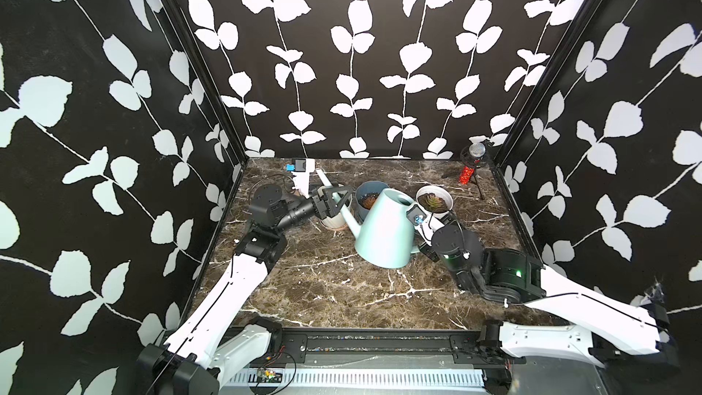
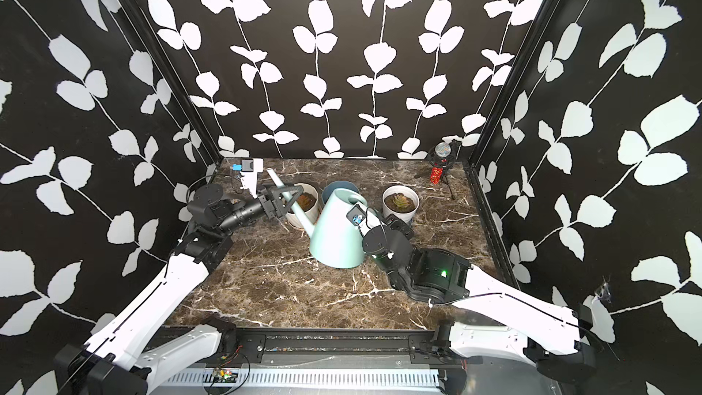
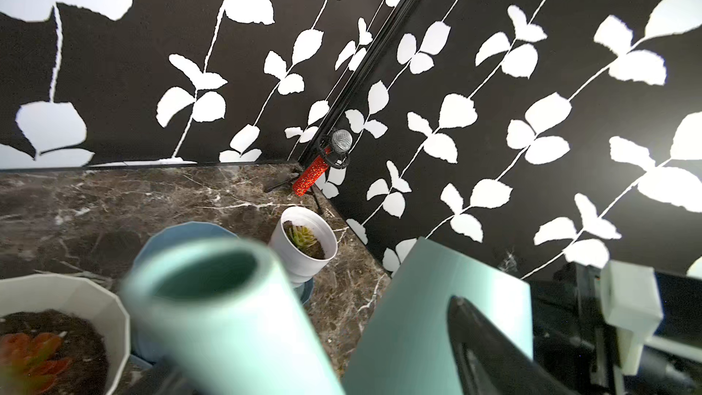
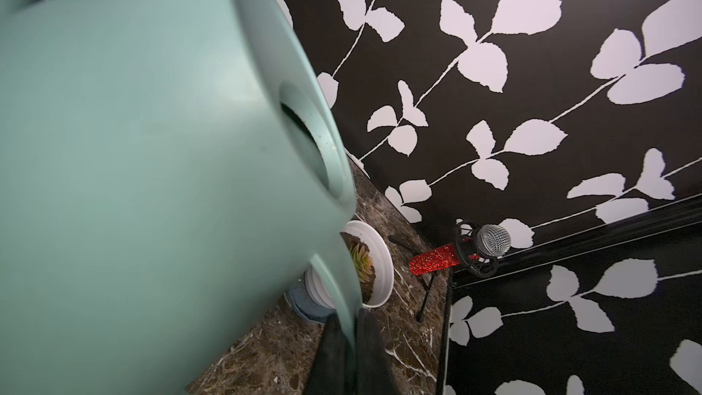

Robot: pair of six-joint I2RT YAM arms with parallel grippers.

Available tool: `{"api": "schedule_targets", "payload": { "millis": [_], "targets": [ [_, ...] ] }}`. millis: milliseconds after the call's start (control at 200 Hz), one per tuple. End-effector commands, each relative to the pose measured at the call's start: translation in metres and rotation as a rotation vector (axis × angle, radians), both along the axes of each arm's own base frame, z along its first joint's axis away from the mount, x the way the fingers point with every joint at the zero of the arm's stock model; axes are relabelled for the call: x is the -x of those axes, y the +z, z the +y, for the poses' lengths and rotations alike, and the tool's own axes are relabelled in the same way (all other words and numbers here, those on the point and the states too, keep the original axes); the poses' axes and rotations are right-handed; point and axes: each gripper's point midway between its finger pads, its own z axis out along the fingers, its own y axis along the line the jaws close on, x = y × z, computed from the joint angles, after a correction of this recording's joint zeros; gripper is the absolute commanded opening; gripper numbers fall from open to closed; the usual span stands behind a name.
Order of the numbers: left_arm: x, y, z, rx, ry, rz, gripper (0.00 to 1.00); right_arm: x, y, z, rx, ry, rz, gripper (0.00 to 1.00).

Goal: Water the succulent around the soil edge
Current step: Adjust the watering can.

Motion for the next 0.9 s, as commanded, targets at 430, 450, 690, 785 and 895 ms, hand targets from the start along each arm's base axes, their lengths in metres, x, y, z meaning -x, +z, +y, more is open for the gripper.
{"api": "schedule_targets", "payload": {
  "millis": [430, 450, 690, 785, 895],
  "targets": [
    [0.016, 0.035, -0.012, 0.048, -0.139, -0.175, 0.00, 0.025, 0.054, -0.034, -0.579, 0.017, -0.027, 0.25],
    [0.016, 0.035, -0.013, 0.050, -0.146, -0.179, 0.00, 0.027, 0.054, -0.035, -0.596, 0.028, -0.027, 0.26],
    [0.000, 0.056, -0.010, 0.195, -0.254, -0.190, 0.00, 0.054, 0.051, -0.053, -0.721, 0.145, 0.042, 0.46],
    [-0.004, 0.066, -0.013, 0.243, -0.310, -0.188, 0.00, 0.065, 0.045, -0.042, -0.691, 0.219, 0.145, 0.52],
    [-0.008, 0.076, -0.015, 0.280, -0.348, -0.180, 0.00, 0.075, 0.031, -0.012, -0.643, 0.308, 0.345, 0.64]
  ]
}}
